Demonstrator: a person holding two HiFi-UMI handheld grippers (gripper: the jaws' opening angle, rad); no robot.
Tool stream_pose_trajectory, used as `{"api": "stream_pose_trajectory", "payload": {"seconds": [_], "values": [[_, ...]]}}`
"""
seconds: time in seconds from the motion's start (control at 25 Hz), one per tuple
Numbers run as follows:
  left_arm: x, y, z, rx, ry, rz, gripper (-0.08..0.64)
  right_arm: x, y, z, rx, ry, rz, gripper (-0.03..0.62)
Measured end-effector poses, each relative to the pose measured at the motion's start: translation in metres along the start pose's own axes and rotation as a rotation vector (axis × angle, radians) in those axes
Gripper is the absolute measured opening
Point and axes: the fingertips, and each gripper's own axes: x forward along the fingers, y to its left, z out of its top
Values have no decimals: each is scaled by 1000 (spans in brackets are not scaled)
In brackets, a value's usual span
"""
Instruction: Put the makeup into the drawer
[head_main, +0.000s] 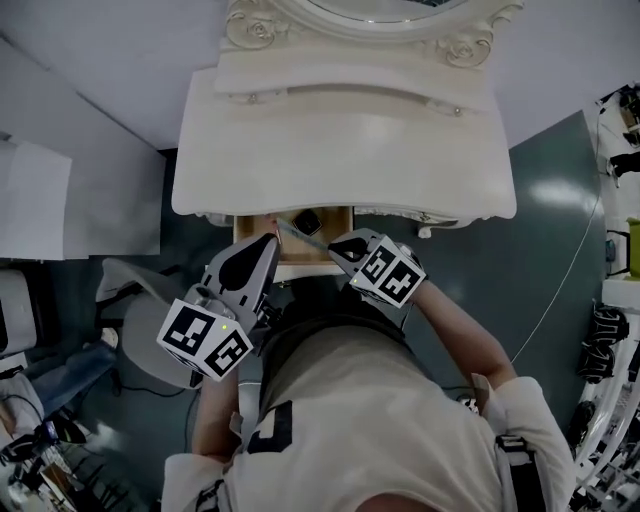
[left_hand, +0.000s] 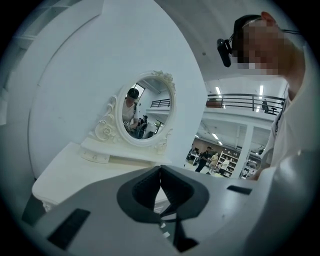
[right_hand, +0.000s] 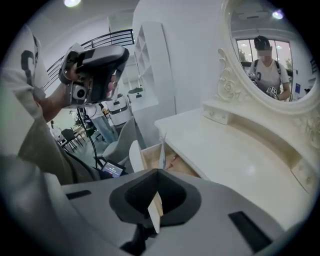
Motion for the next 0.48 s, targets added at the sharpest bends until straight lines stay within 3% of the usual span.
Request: {"api": "stream_pose_trajectory", "payload": {"seconds": [0.28, 0.48], "values": [[-20, 2, -11, -26, -24, 115, 58, 30, -1, -11, -71, 85, 34, 26], [-41, 16, -17, -51, -33, 176, 58, 74, -9, -8, -48, 142, -13, 26]]}}
